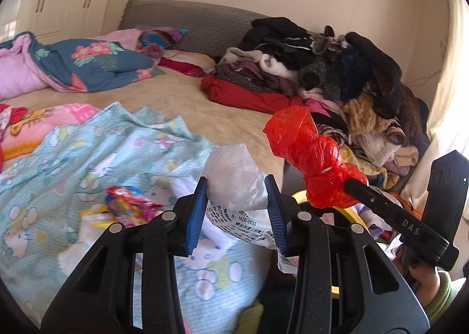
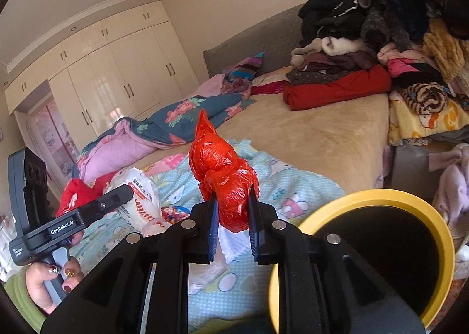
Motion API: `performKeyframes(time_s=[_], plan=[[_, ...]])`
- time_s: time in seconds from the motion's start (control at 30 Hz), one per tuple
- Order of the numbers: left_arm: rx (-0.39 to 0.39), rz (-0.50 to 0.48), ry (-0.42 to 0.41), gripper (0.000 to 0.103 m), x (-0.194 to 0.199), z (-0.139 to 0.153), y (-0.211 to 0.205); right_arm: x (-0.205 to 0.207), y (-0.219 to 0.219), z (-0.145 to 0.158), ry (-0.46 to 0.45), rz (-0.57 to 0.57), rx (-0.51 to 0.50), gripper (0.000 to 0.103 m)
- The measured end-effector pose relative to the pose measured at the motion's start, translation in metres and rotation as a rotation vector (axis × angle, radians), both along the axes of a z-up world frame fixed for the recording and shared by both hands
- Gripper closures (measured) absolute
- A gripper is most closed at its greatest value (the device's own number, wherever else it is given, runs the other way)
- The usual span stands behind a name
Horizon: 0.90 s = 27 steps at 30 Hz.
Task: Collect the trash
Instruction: 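Carry both bags over the yellow bin and open both tools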
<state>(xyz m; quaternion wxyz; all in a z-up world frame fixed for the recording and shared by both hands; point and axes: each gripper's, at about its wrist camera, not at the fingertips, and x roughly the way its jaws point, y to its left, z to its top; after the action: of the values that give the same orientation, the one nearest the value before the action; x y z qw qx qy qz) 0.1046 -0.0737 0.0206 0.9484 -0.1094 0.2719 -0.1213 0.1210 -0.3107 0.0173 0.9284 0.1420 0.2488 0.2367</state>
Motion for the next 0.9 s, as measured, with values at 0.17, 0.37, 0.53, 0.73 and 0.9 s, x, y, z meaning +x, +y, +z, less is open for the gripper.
performKeyframes(time_s=[0.17, 0.37, 0.53, 0.73, 0.9], plan=[[0.021, -0.041, -0.002, 0.071, 0.004, 0.0, -0.027, -0.005, -0.032, -0.003, 0.018, -0.061, 0.023, 0.086], [0.045, -0.082, -0.005, 0.071, 0.008, -0.004, -0.058, -0.007, -0.069, -0.008, 0.046, -0.126, 0.05, 0.086], [0.08, -0.121, 0.0, 0.071, 0.011, -0.012, -0.087, -0.008, -0.096, -0.015, 0.082, -0.19, 0.048, 0.086], [0.127, -0.163, 0.003, 0.071, 0.014, -0.021, -0.117, -0.004, -0.124, -0.033, 0.143, -0.258, 0.06, 0.086], [0.149, -0.194, 0.02, 0.071, 0.015, -0.035, -0.137, 0.0, -0.141, -0.052, 0.208, -0.301, 0.064, 0.086]])
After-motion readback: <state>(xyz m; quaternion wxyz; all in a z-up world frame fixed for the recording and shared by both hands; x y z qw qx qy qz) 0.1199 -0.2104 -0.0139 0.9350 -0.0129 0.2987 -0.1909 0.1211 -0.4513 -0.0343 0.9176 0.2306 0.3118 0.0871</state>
